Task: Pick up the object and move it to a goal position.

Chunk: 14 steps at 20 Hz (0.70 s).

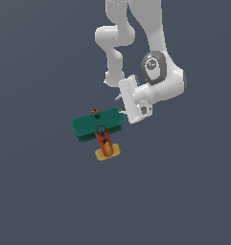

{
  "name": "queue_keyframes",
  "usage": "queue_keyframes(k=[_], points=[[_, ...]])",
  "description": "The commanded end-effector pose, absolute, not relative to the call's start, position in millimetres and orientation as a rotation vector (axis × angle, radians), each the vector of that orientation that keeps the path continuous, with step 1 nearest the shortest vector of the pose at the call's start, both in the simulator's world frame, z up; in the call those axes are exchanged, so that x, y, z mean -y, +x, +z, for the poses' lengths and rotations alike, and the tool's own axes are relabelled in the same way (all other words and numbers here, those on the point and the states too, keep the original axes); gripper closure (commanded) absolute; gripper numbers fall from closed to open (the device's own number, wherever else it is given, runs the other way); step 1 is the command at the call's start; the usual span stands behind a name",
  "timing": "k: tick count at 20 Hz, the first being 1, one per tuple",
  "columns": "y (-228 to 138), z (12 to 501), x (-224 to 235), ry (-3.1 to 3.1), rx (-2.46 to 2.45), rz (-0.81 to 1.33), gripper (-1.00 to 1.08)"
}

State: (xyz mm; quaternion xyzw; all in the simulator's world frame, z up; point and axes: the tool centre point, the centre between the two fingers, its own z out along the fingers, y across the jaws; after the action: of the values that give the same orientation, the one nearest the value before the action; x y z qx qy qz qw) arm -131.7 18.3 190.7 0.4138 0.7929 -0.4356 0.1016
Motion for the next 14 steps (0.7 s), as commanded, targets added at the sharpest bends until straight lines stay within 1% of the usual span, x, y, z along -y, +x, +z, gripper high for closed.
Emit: queue_keyframes(k=[1, 14], points=[[-129.4, 198.5, -21.3, 1.215, -2.358, -1.259, -0.2], [-115.9, 266.5, -43.5, 1.122, -2.446, -1.055, -0.2]])
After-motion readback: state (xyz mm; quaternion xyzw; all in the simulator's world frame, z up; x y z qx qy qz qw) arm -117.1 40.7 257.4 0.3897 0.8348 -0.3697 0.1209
